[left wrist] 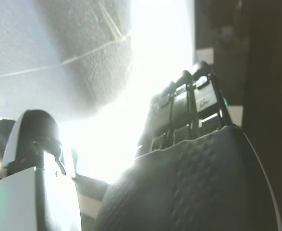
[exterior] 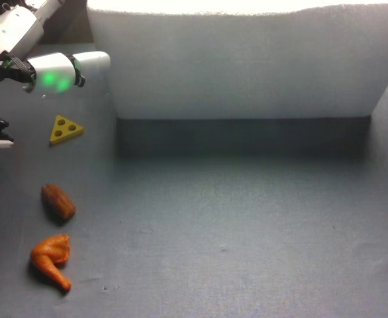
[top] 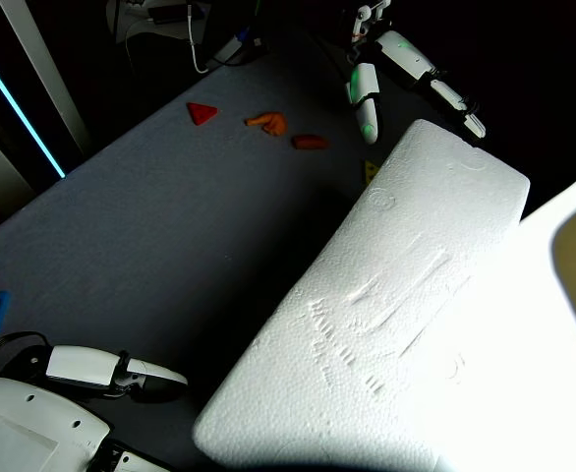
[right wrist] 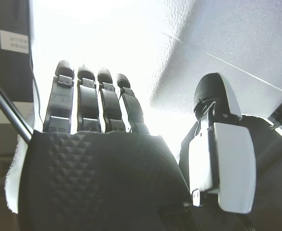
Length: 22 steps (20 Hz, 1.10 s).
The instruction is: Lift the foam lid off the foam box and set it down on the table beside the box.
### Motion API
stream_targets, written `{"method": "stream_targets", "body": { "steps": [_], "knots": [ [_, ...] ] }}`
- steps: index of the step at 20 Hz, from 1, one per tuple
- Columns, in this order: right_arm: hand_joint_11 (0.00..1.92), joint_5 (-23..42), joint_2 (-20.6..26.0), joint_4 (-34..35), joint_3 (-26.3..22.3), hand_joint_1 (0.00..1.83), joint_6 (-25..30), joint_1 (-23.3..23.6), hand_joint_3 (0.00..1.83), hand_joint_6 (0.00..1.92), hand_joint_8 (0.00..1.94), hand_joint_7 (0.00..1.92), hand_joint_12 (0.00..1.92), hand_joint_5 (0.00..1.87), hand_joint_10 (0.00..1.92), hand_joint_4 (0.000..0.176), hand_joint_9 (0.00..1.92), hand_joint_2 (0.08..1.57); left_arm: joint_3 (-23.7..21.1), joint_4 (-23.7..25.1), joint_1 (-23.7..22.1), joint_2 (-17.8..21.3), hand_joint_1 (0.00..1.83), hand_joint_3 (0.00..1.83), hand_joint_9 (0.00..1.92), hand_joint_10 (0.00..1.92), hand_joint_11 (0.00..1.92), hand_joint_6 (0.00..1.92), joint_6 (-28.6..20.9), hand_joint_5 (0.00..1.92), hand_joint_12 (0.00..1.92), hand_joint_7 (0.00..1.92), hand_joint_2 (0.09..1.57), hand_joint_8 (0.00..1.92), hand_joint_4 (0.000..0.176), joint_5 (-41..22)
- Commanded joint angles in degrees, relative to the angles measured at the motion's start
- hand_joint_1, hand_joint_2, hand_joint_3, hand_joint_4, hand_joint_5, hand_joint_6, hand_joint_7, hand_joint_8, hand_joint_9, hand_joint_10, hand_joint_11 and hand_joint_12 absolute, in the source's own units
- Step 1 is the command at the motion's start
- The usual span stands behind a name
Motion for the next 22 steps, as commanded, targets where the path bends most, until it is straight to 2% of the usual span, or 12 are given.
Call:
{"method": "stream_targets", "body": {
  "steps": [1, 5, 8, 9, 11, 15, 17, 22],
  "knots": [
    [0.00, 6.75, 0.62, -0.94, 0.66, 0.40, 0.54, 0.65, 0.00, 0.00, 0.00, 0.00, 0.00, 0.00, 0.00, 0.000, 0.00, 1.14, 0.53, 0.17, -0.84, 0.11, 0.47, 0.00, 0.00, 0.00, 0.00, 0.00, -0.28, 0.00, 0.00, 0.00, 1.06, 0.00, 0.000, -6.65],
    [0.00, 6.70, 0.44, -0.63, 1.05, 0.38, 1.09, 0.70, 0.00, 0.00, 0.00, 0.00, 0.00, 0.00, 0.00, 0.000, 0.00, 1.14, 0.89, 0.07, -1.23, -0.24, 0.50, 0.00, 0.00, 0.00, 0.00, 0.00, -0.31, 0.00, 0.00, 0.00, 1.06, 0.00, 0.000, -6.35],
    [0.00, 6.63, -0.59, -0.03, 1.99, 0.33, 1.81, 1.18, 0.00, 0.00, 0.00, 0.00, 0.00, 0.00, 0.00, 0.000, 0.00, 1.12, 2.13, -0.16, -2.06, -1.40, 0.46, 0.00, 0.00, 0.00, 0.00, 0.00, -0.38, 0.00, 0.00, 0.00, 1.05, 0.00, 0.000, -5.10],
    [0.00, 6.17, -1.65, 0.12, 3.11, 0.31, 2.56, 1.96, 0.00, 0.00, 0.00, 0.00, 0.00, 0.00, 0.00, 0.000, 0.00, 1.11, 4.14, -0.38, -2.92, -3.08, 0.47, 0.00, 0.00, 0.00, 0.03, 0.00, -1.66, 0.00, 0.02, 0.00, 1.05, 0.00, 0.000, -3.85],
    [0.00, 6.18, -1.98, 0.20, 3.58, 0.31, 3.48, 2.16, 0.00, 0.00, 0.00, 0.00, 0.00, 0.00, 0.00, 0.000, 0.00, 1.10, 4.81, -0.32, -3.47, -3.62, 0.48, 0.00, 0.00, 0.00, 0.03, 0.00, -1.83, 0.00, 0.02, 0.00, 1.05, 0.00, 0.000, -3.24],
    [0.00, 6.15, -3.08, -0.07, 4.74, 0.37, 5.04, 2.82, 0.00, 0.00, 0.00, 0.00, 0.00, 0.00, 0.00, 0.000, 0.00, 1.12, 6.28, -0.18, -4.25, -4.53, 0.50, 0.00, 0.00, 0.00, 0.01, 0.00, -2.64, 0.00, 0.01, 0.00, 1.04, 0.00, 0.000, -2.01],
    [0.00, 5.88, -3.48, -0.54, 5.17, 0.32, 5.57, 3.29, 0.00, 0.00, 0.00, 0.00, 0.00, 0.00, 0.00, 0.000, 0.00, 1.13, 6.89, -0.16, -4.72, -5.09, 0.50, 0.00, 0.00, 0.00, 0.01, 0.00, -2.75, 0.00, 0.02, 0.00, 1.03, 0.00, 0.000, -1.60],
    [0.00, 5.20, -4.38, -1.53, 5.90, 0.36, 6.07, 4.25, 0.00, 0.00, 0.00, 0.00, 0.00, 0.00, 0.00, 0.000, 0.00, 1.13, 7.68, 0.13, -5.36, -5.94, 0.51, 0.00, 0.00, 0.00, 0.00, 0.01, -3.44, 0.02, 0.03, 0.00, 1.03, 0.00, 0.000, -1.35]
  ]
}}
